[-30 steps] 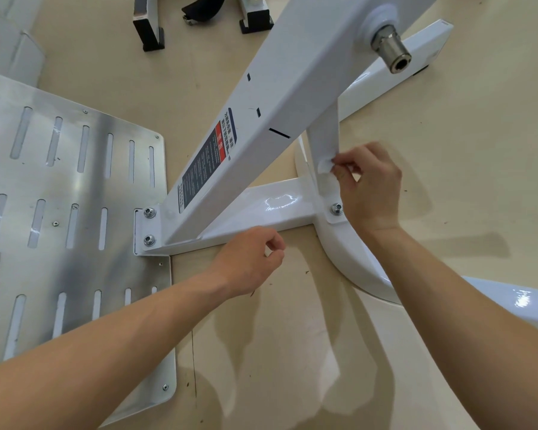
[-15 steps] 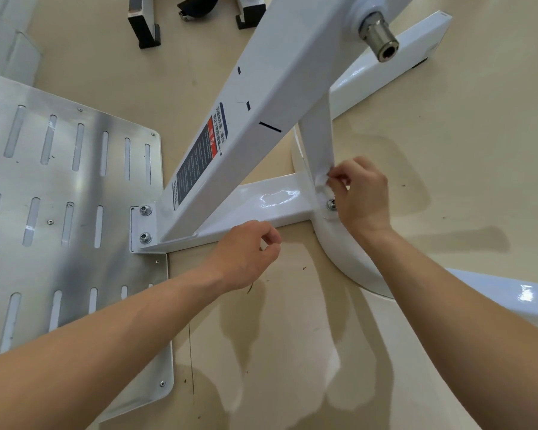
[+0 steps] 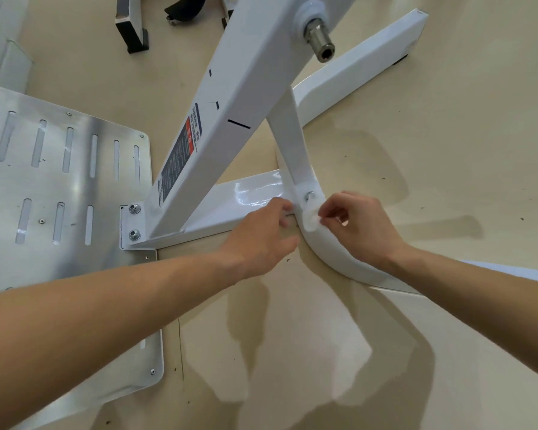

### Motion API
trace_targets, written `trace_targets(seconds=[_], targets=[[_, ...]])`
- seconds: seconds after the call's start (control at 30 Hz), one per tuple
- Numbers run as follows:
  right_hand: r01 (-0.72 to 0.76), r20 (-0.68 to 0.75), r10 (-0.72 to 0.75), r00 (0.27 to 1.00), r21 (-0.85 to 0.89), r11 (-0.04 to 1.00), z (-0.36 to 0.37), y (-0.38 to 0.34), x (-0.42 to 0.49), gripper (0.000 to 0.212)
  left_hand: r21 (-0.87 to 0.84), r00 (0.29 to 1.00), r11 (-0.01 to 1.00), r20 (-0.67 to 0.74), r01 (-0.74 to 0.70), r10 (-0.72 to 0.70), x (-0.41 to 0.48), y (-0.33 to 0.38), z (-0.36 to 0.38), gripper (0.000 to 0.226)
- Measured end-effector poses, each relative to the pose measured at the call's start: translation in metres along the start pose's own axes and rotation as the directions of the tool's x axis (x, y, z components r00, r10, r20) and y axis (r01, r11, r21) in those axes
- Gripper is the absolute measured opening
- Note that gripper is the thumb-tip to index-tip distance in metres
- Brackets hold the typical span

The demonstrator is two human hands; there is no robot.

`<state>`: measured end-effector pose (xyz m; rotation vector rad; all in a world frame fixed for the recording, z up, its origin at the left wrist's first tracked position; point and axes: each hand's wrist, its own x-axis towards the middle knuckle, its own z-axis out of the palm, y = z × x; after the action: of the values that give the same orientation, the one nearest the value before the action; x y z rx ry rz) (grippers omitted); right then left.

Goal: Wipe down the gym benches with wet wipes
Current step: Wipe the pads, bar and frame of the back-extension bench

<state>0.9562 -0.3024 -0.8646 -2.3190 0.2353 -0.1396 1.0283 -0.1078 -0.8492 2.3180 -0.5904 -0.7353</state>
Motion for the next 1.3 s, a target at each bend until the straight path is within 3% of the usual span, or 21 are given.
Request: trace_targets(seconds=[0.07, 0.17, 0.23, 0.47, 0.57, 0.67, 0.77, 0.9, 1.07, 1.17, 1.3], targets=[[-0.087, -0.005, 0.088, 0.996, 0.075, 0.993, -0.002, 0.003, -0.016, 0.020, -0.066, 0.998, 0.996, -0.011, -0.058, 0.058, 0.004, 0.008, 0.021, 0.061], [-0.113, -0.052, 0.121, 0.991, 0.134, 0.985, 0.002, 0.004, -0.024, 0.017, -0.188, 0.984, 0.976, -0.161, -0.112, 0.082, 0.010, 0.015, 0.054, 0.032], [-0.026, -0.102, 0.034, 0.994, 0.081, 0.996, 0.005, 0.009, -0.025, 0.018, -0.241, 0.950, 0.962, -0.309, -0.125, 0.046, 0.011, 0.016, 0.068, 0.015], [0.195, -0.141, -0.226, 0.964, -0.206, 0.959, 0.018, 0.044, -0.015, 0.022, -0.225, 0.797, 0.968, -0.602, -0.113, -0.047, 0.026, 0.008, 0.077, 0.013], [0.267, -0.094, -0.326, 0.941, -0.388, 0.882, 0.020, 0.056, -0.015, 0.024, -0.078, 0.767, 0.991, -0.640, -0.105, 0.031, 0.028, 0.002, 0.085, 0.012], [0.364, 0.017, -0.432, 0.902, -0.570, 0.737, 0.016, 0.062, -0.024, 0.029, 0.285, 0.745, 0.941, -0.584, -0.184, 0.323, 0.026, -0.008, 0.098, 0.025], [0.378, 0.120, -0.394, 0.911, -0.627, 0.681, 0.017, 0.063, -0.049, 0.042, 0.520, 0.725, 0.802, -0.426, -0.295, 0.542, 0.020, -0.021, 0.112, 0.039], [0.391, 0.282, -0.272, 0.920, -0.614, 0.686, 0.017, 0.071, -0.073, 0.066, 0.659, 0.774, 0.684, -0.241, -0.313, 0.586, 0.007, -0.039, 0.120, 0.052], [0.383, 0.369, -0.182, 0.911, -0.599, 0.703, 0.014, 0.062, -0.044, 0.074, 0.795, 0.830, 0.570, -0.163, -0.210, 0.533, 0.017, -0.046, 0.103, 0.064], [0.389, 0.365, -0.192, 0.911, -0.602, 0.698, 0.016, 0.058, -0.046, 0.074, 0.793, 0.821, 0.566, -0.160, -0.224, 0.549, 0.017, -0.043, 0.101, 0.067], [0.425, 0.385, -0.222, 0.896, -0.598, 0.680, 0.002, 0.072, -0.095, 0.077, 0.746, 0.748, 0.536, -0.077, -0.395, 0.659, 0.003, -0.033, 0.119, 0.067]])
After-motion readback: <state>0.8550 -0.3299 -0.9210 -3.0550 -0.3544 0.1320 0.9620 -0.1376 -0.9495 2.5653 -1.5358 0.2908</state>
